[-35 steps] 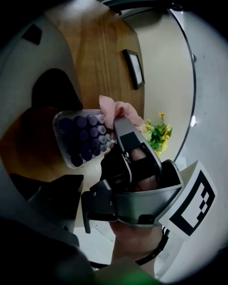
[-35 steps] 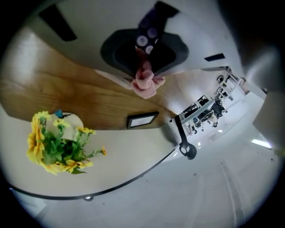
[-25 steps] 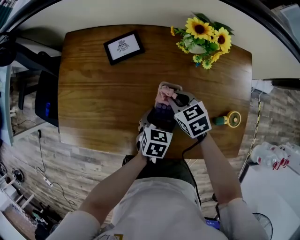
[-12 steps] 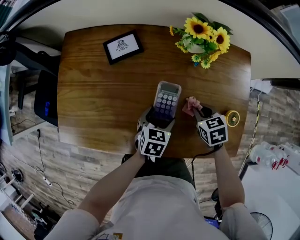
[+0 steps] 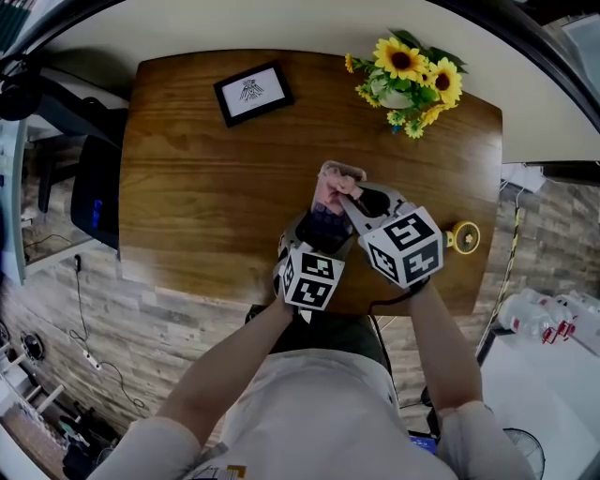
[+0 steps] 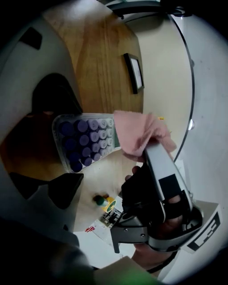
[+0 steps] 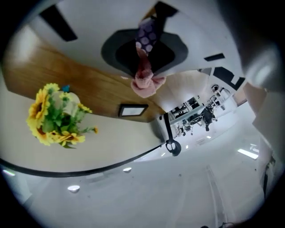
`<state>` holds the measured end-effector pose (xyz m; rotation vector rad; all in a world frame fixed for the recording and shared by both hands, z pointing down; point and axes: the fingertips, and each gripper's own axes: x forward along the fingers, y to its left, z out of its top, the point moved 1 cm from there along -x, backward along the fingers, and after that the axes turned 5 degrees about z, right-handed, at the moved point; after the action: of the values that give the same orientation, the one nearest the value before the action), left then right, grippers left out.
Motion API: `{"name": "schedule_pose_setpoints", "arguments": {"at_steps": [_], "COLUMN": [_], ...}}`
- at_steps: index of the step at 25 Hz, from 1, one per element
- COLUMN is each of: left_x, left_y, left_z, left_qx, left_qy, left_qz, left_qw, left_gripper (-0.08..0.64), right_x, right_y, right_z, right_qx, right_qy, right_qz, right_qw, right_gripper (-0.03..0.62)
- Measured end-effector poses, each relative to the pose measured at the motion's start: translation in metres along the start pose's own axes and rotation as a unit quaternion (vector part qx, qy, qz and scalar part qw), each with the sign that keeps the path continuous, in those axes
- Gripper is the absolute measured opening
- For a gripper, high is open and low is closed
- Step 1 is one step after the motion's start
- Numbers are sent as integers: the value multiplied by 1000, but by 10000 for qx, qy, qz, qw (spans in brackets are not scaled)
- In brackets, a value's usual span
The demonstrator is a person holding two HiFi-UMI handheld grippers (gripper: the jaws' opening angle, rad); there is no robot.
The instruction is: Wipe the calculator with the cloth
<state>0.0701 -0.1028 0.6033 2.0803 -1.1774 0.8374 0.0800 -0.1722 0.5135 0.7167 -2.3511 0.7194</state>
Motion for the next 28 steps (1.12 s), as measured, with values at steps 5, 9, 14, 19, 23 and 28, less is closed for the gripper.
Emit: {"name": "schedule_pose_setpoints", "arguments": {"at_steps": [5,9,14,19,23,28], "left_x": [0,-1,-1,0,-1,-1], "left_y": [0,0,1,1,1,2], "left_z": [0,1,-1,-1,-1,-1], "left_qx": [-9,-10,7,4,2,13], "left_qy": [-18,-37,-54,-67,-72,-80], "left_qz": [-2,-15,-25,-26,-34,-45], "left_qw": [10000,10000,10000,10000,10000,10000], "left_gripper": [425,425,423,423,423,423], "right_x": [38,41,20,-9,-27,-22], "right_y": [18,15,3,-36,-50,-23], "right_z": [-27,-57,-72,-109,-119,-70], "right_qx": [-334,-765,-685,-290,400,424], "right_qy": [562,1081,1094,1729,1519,723], "right_qz": [183,55,-140,-816,-935,-486], "right_qw": [9977,9912,9915,9811,9831,9953], "right_gripper": [46,44,44,41,40,41]}}
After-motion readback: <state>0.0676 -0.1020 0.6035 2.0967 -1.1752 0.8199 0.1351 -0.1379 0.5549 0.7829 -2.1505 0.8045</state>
